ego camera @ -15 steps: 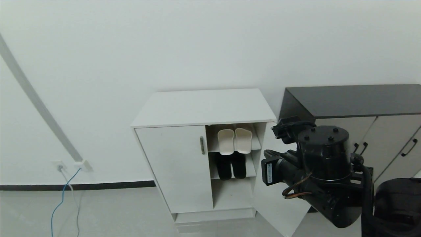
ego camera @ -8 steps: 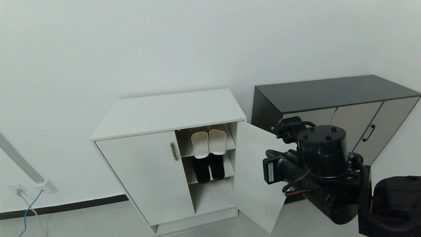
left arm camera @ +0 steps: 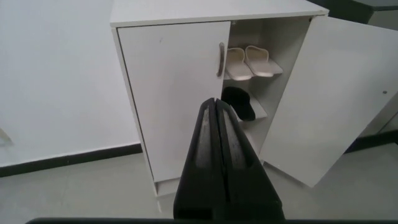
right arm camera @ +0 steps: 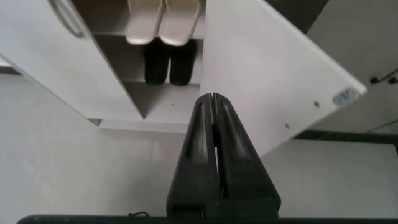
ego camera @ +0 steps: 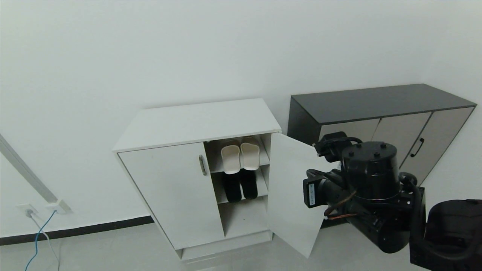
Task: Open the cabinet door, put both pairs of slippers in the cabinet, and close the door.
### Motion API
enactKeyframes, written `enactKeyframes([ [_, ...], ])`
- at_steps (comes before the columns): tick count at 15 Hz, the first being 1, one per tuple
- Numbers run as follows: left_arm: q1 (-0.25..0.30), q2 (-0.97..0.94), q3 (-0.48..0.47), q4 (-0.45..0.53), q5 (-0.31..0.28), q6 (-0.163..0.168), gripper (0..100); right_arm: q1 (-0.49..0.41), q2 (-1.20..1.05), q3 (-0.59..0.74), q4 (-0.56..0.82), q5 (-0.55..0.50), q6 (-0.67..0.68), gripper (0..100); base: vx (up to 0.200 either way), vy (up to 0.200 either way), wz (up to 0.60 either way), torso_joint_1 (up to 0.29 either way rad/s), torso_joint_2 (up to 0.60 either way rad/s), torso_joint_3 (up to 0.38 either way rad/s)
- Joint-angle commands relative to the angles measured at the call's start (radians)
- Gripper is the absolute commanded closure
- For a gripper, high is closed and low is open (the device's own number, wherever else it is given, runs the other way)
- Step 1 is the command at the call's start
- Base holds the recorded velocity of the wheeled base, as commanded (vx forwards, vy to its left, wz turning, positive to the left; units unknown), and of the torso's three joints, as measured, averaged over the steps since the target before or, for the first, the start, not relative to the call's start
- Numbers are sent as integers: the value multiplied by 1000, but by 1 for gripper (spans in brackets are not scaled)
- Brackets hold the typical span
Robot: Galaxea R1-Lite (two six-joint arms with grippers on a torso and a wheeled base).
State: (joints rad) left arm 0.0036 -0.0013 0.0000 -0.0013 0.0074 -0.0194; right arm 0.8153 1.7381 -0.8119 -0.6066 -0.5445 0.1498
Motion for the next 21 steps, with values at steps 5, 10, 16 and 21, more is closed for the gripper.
enactKeyframes([
  [5, 1, 1, 0, 0, 0, 1, 100, -185, 101, -136, 10, 28, -6, 100, 0, 0, 0, 0, 0, 0],
  [10, -1, 1, 0, 0, 0, 1, 100, -380, 270, -397, 96, 186, -21, 100, 0, 0, 0, 0, 0, 0],
  [16, 1, 1, 0, 0, 0, -1, 100, -470, 482, -615, 117, 221, -21, 100, 0, 0, 0, 0, 0, 0],
  [21, 1, 1, 0, 0, 0, -1, 100, -478, 529, -717, 217, 232, -15, 100, 0, 0, 0, 0, 0, 0],
])
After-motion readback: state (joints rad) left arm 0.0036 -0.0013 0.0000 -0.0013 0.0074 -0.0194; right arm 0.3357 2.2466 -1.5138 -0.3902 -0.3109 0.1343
